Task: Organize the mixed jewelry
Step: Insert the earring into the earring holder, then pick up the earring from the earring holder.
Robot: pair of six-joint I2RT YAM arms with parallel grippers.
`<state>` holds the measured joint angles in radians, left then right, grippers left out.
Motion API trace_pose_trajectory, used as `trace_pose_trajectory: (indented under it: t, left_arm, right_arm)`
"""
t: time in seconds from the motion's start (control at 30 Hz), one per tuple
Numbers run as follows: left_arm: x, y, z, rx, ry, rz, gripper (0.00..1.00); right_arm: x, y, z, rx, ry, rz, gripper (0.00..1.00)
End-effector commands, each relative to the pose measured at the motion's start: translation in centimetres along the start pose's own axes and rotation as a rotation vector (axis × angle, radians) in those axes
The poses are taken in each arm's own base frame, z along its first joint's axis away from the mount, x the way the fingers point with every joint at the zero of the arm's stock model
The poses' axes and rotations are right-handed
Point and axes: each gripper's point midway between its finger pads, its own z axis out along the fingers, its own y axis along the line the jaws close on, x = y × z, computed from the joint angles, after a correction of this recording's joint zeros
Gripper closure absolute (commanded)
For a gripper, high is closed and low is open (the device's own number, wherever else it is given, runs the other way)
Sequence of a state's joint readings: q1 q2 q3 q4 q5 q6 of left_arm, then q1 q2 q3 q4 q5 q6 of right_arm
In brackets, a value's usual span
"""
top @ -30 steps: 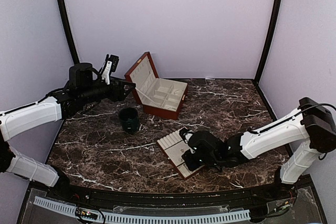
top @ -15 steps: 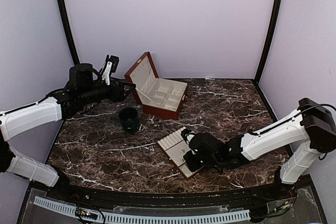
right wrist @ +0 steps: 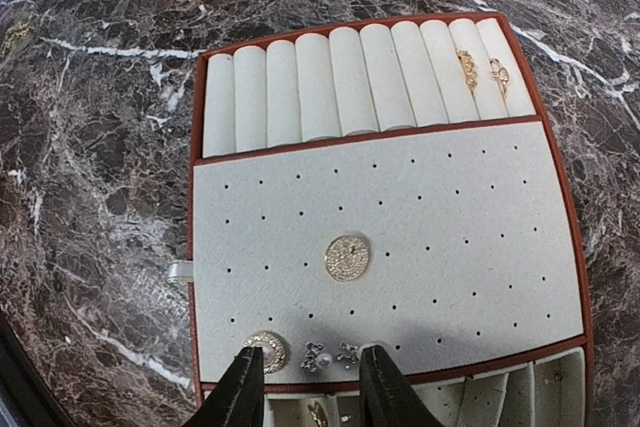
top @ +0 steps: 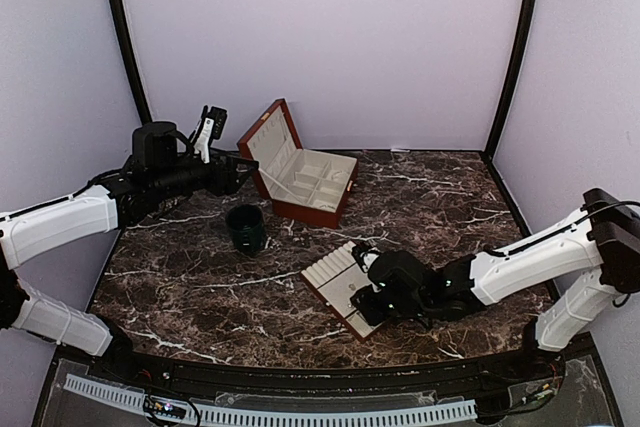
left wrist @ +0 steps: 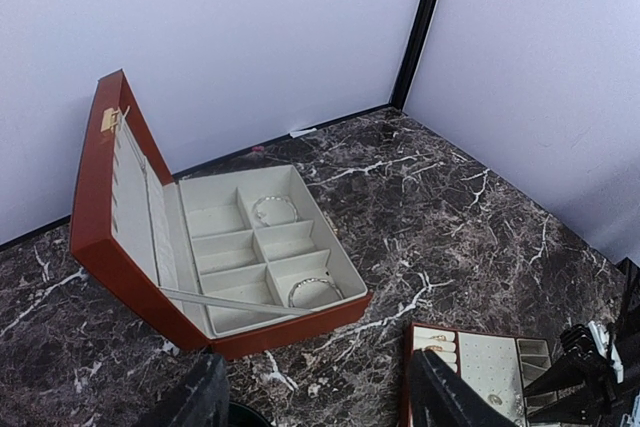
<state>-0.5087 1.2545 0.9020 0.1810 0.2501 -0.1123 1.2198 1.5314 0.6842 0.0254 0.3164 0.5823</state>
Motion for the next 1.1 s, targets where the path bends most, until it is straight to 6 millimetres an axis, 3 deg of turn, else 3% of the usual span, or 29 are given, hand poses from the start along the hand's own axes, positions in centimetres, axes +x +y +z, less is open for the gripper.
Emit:
trace_pose_trajectory:
  t: [0.0, 0.2, 0.4, 0.77, 1.07]
  left_arm:
    - [-0.3, -0.3, -0.6, 0.015, -0.014, 0.005, 0.37]
    - [-0.3, -0.4, -0.6, 0.016, -0.015, 0.006, 0.37]
    - [-0.2, -0.4, -0.6, 0.020, -0.013, -0.001, 0.37]
    - [0.0, -0.6, -0.5, 0.034, -0.008, -0.004, 0.37]
    - [0.0, -0.7, -0.5, 0.035, -0.009, -0.005, 0.37]
  right_arm:
    - [-1.5, 0.3, -1.2, -0.012, -0.047, 0.014, 0.67]
    - [-3.6, 0.1, -1.9, -0.010, -0.062, 0.045, 0.66]
    - [-4.9, -1.0, -0.8, -0.043, 0.012, 0.124, 0.68]
    - [-4.2, -1.1, 2.1, -0.053, 0.115, 0.136, 0.75]
    - [-4.2, -1.9, 2.9, -0.031, 0.113, 0.154, 0.83]
